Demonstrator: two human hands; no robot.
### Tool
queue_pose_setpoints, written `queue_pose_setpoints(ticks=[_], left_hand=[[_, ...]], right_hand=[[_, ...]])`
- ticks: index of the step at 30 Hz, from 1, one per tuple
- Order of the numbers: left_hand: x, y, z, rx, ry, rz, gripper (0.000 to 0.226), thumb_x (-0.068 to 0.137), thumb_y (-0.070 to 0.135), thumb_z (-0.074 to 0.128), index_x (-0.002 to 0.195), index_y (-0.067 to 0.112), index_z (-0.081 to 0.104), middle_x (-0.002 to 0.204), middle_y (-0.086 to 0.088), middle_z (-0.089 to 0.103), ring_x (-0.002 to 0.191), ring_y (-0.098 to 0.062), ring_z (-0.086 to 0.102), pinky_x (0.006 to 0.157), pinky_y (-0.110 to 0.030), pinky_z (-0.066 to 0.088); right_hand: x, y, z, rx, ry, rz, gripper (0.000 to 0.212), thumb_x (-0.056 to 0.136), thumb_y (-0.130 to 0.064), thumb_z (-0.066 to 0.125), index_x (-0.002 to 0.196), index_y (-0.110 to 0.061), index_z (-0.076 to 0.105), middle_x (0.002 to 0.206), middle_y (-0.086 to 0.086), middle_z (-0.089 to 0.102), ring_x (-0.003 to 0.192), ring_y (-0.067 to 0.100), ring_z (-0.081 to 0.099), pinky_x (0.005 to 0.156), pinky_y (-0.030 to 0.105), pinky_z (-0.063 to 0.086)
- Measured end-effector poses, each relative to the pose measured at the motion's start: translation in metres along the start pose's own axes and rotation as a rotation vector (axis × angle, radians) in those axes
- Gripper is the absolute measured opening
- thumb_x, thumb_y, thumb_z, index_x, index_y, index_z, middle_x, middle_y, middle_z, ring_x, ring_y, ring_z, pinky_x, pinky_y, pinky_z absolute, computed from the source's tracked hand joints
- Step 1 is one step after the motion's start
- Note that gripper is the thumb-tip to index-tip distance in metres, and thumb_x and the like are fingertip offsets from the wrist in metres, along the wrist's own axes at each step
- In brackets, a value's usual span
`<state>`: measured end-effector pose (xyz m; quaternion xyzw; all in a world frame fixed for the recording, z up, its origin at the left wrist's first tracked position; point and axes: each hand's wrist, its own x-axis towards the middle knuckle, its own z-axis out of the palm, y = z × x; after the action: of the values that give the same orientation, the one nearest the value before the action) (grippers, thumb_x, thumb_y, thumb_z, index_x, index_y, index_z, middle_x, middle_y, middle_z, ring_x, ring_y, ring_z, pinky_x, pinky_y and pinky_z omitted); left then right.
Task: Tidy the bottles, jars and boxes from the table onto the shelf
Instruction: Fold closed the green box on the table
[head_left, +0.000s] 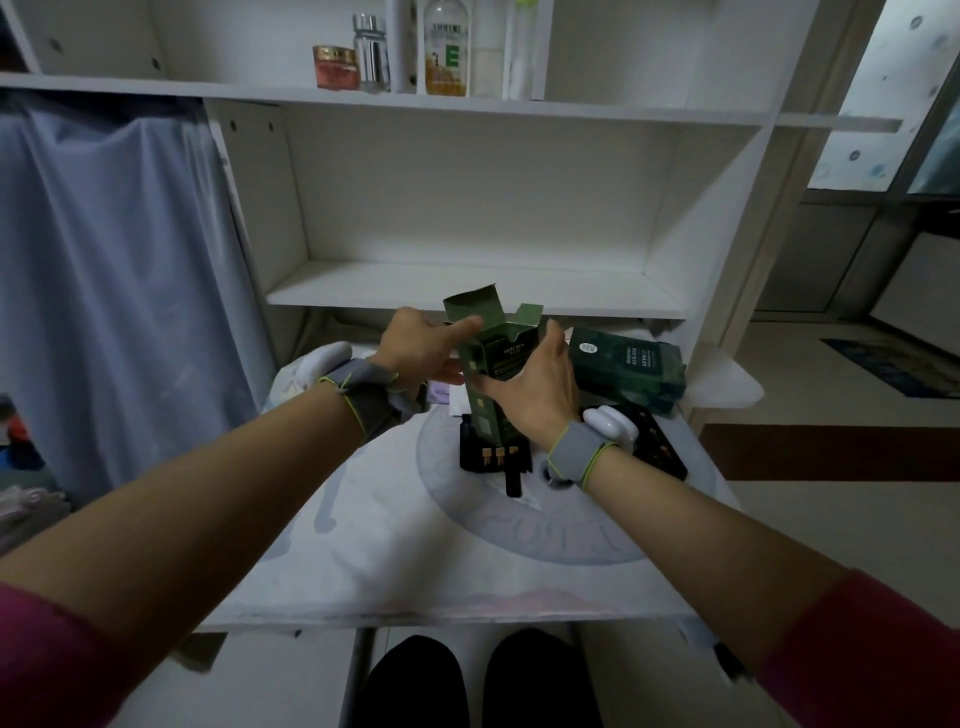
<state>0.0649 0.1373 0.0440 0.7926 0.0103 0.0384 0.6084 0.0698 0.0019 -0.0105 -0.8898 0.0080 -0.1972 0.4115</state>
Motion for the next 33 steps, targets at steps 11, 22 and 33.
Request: queue_pose_setpoints(ticks=[11,22,33], left_hand=[[-0.004,-0.008,-0.029,0.046,0.082,-0.116,0.028,0.095,0.012,0.05,0.102,-0.014,0.06,0.097,-0.023,0.068,0.078,-0.038,0.071,0.072,-0.049,0.059],[0.0,-0.031,-0.05,0.112,0.096,-0.226,0.022,0.094,0.007,0.048,0.079,-0.005,0.057,0.085,-0.017,0.061,0.07,-0.035,0.066,0.069,-0.044,0.059],[0.003,-0.042,-0.054,0.111,0.079,-0.199,0.031,0.097,0.015,0.049,0.107,-0.011,0.061,0.097,-0.022,0.066,0.075,-0.032,0.065,0.064,-0.036,0.055]], right_hand=[[-0.007,-0.009,0.024,0.154,-0.236,-0.008,0.063,0.076,-0.025,0.076,0.125,-0.016,0.036,0.12,0.011,0.052,0.109,0.031,0.054,0.091,0.046,0.049],[-0.011,-0.006,0.036,0.128,-0.381,-0.115,0.06,0.09,0.006,0.041,0.144,-0.022,0.038,0.133,0.014,0.053,0.12,0.03,0.05,0.099,0.04,0.046],[-0.009,0.0,0.04,0.007,-0.356,-0.212,0.057,0.089,0.009,0.038,0.135,-0.021,0.053,0.133,0.015,0.051,0.123,0.03,0.047,0.103,0.031,0.041]])
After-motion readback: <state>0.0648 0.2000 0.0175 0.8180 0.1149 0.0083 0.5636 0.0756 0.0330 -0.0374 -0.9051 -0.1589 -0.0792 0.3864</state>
